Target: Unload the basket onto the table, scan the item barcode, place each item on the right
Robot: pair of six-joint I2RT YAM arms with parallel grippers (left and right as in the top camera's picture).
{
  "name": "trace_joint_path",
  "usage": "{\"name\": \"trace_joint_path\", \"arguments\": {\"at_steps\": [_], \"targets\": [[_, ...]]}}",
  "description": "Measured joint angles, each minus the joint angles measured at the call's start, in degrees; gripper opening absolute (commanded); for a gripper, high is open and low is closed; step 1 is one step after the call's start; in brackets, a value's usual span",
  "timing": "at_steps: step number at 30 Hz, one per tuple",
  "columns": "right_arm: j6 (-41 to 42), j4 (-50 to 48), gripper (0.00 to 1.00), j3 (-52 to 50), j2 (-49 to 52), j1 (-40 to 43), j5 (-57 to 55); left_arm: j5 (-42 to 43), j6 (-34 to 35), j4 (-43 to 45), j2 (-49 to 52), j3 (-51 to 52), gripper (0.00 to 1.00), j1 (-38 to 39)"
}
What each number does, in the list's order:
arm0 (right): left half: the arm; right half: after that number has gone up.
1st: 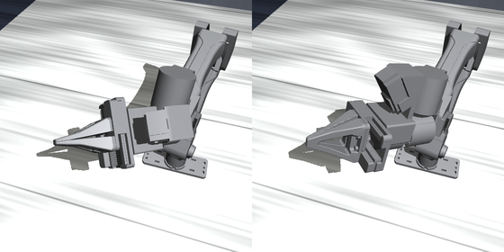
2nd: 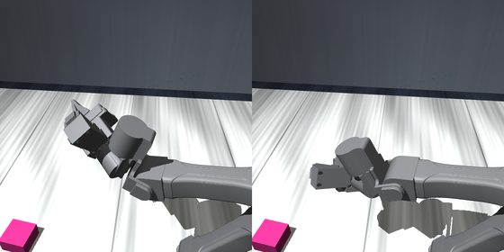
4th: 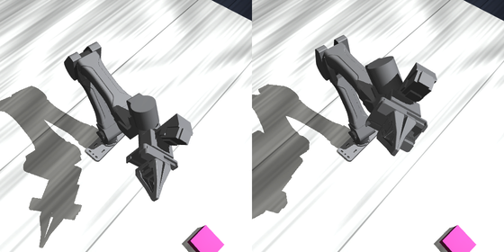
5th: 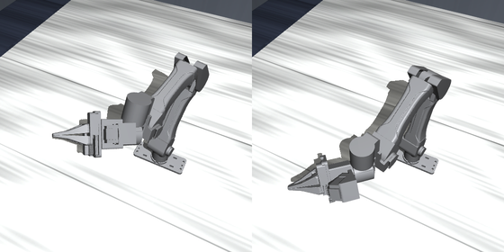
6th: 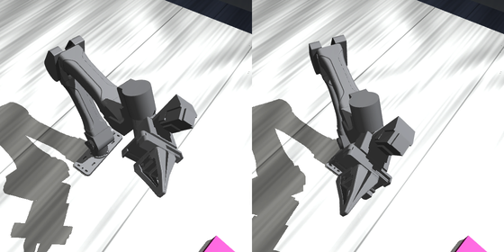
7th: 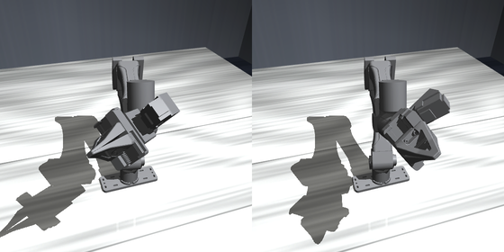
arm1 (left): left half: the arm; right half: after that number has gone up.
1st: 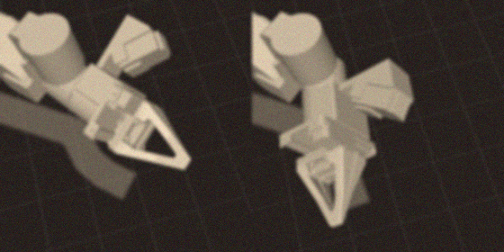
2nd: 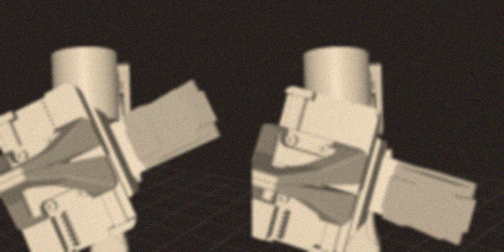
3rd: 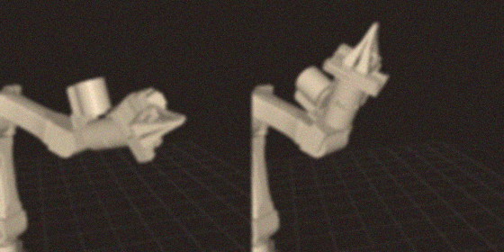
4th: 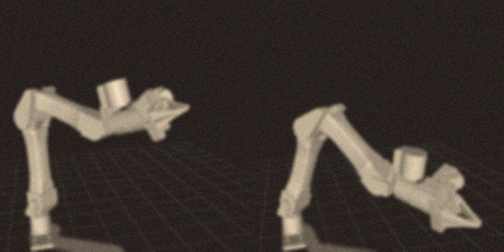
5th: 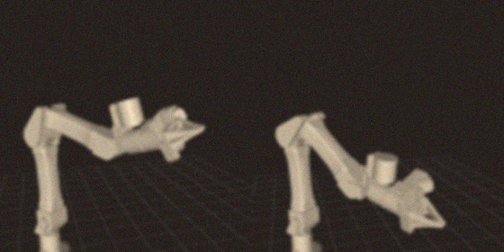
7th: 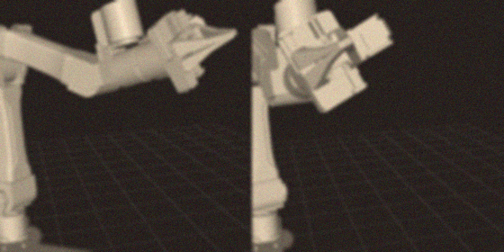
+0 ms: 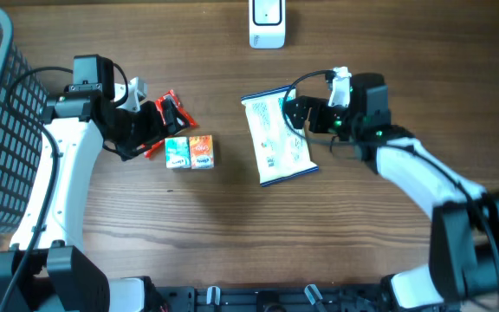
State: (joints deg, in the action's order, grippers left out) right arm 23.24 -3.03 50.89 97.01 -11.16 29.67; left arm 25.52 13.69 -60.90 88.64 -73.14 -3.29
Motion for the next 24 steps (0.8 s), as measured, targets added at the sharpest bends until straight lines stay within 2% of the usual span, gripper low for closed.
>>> {"name": "trace_joint_path", "arguments": {"at_steps": [6,17,20,24], "targets": [[-0.9,3.9,1.00,4.7,8.2,2.9,5.8,0.0,0.0,0.0,0.0,0.0,1.00,0.0],[-1.0,4.3,0.99,6.5,14.6,2.5,11.8,0.0,0.0,0.0,0.0,0.0,1.00,0.0],[0.1,4.4,0.91,7.3,15.5,2.5,13.0,0.0,0.0,0.0,0.0,0.0,1.00,0.0],[2.1,5.5,0.66,7.6,16.3,2.3,13.5,0.0,0.0,0.0,0.0,0.0,1.00,0.0]]}}
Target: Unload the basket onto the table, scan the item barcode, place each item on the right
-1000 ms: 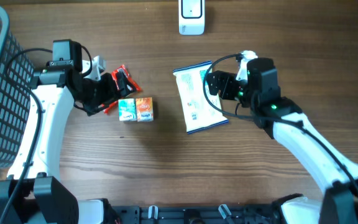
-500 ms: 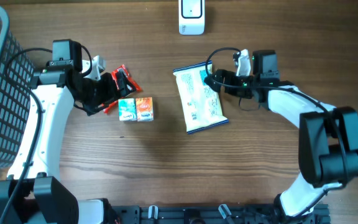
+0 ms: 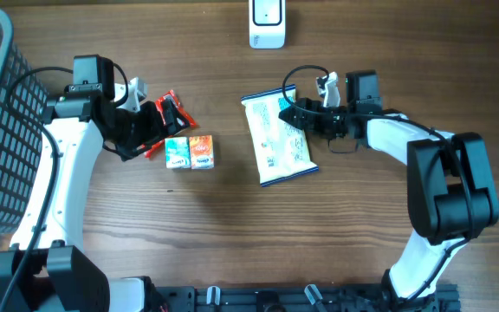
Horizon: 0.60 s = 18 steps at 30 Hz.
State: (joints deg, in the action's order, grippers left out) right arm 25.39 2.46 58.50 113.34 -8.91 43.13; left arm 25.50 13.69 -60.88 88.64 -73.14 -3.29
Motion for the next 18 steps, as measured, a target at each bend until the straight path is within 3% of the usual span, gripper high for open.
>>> {"name": "trace_joint_path", "arguments": {"at_steps": [12,18], "targets": [[2.9,2.1,0.72,0.2,0.5,-3.2,0.3,0.3,1.4,6.4,0.0,0.0,1.00,0.0],[3.1,2.1,0.72,0.2,0.5,-3.2,0.3,6.1,3.2,10.6,0.1,0.0,1.00,2.5]]}}
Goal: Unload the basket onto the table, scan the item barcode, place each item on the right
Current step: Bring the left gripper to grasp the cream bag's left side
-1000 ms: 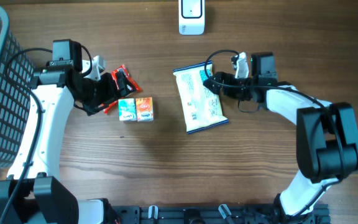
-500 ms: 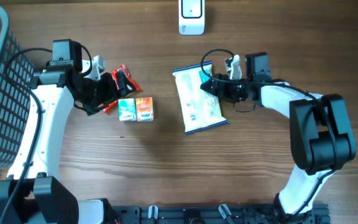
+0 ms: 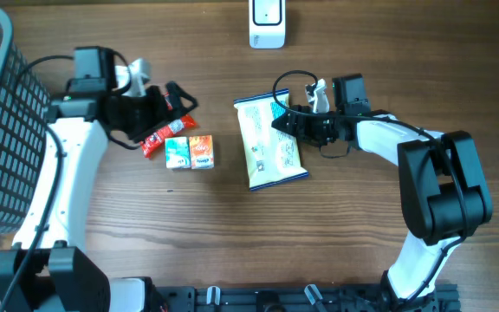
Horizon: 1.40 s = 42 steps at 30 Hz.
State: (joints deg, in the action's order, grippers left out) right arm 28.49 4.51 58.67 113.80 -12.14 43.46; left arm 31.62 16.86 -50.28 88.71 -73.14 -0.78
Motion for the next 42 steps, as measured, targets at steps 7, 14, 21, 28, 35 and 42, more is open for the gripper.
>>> {"name": "trace_joint_path", "arguments": {"at_steps": [7,14,21,28,35,42], "targets": [[0.1,0.0,0.72,0.0,0.0,0.0,0.0,2.1,0.9,5.6,4.9,0.0,0.04,12.0],[0.2,0.3,0.71,0.1,0.0,0.0,0.0,1.9,10.1,14.1,15.8,0.0,0.04,18.4],[0.2,0.4,0.71,0.1,0.0,0.0,0.0,1.6,13.3,14.3,23.4,0.0,0.04,18.3],[0.2,0.4,0.71,0.1,0.0,0.0,0.0,-5.9,16.1,12.0,24.2,0.1,0.04,18.3],[0.2,0.4,0.68,0.1,0.0,0.0,0.0,-10.2,18.0,12.1,24.2,0.1,0.04,18.3],[0.5,0.5,0.68,0.1,0.0,0.0,-0.4,-10.7,18.9,14.1,25.7,0.1,0.04,19.9]]}}
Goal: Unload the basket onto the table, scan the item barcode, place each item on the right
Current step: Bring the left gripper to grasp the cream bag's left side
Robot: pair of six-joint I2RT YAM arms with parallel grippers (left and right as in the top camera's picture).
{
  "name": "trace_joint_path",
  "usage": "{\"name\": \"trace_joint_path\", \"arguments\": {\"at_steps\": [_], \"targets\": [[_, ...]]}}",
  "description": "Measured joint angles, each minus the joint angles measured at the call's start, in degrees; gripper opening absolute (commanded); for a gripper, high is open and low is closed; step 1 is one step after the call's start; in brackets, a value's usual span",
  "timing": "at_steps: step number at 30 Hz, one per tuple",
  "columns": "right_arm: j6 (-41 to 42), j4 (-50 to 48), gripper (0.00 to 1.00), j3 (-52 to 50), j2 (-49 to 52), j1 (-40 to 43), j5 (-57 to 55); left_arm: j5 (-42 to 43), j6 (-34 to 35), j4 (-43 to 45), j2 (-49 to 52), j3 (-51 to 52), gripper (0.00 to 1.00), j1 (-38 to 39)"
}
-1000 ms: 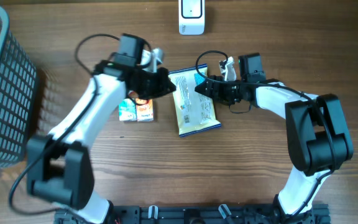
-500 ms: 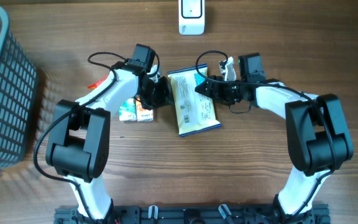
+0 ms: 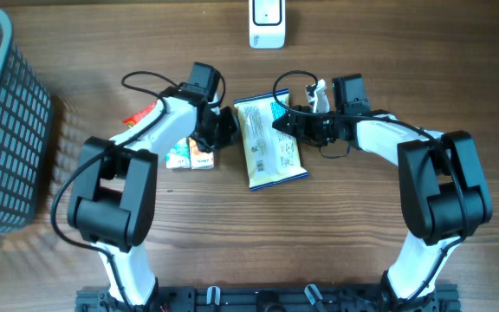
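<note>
A white and teal snack bag (image 3: 271, 146) lies flat in the middle of the table. My right gripper (image 3: 282, 122) sits at the bag's upper right edge, its fingers closed on that edge. Reaching in from the left, my left gripper (image 3: 230, 128) is at the bag's upper left edge; its dark fingers blend together, so their gap cannot be read. The white barcode scanner (image 3: 267, 22) stands at the far edge of the table, beyond the bag.
Two small cartons (image 3: 189, 154), one teal and one orange, lie under the left forearm, with a red packet (image 3: 142, 114) just left of them. A grey mesh basket (image 3: 3, 130) fills the left side.
My left arm has swung from the red packet across to the bag's left edge. The bag and my right gripper are where they were.
At first my left gripper was at the red packet and my right gripper hovered right of the bag. Then the right gripper was at the bag's upper right edge. After that the bag lay further left and turned. Now both grippers flank the bag.
</note>
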State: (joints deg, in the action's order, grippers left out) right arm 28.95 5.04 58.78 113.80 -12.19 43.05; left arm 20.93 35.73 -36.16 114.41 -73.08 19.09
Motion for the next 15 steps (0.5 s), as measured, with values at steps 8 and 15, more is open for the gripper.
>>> {"name": "trace_joint_path", "arguments": {"at_steps": [8,15], "targets": [[0.2,0.1,0.72,0.0,0.0,0.0,0.0,2.1,0.6,2.9,2.0,0.0,0.04,2.0],[0.4,1.2,0.76,0.4,0.0,-0.1,0.7,2.1,1.8,3.5,2.1,0.0,0.04,2.0]]}}
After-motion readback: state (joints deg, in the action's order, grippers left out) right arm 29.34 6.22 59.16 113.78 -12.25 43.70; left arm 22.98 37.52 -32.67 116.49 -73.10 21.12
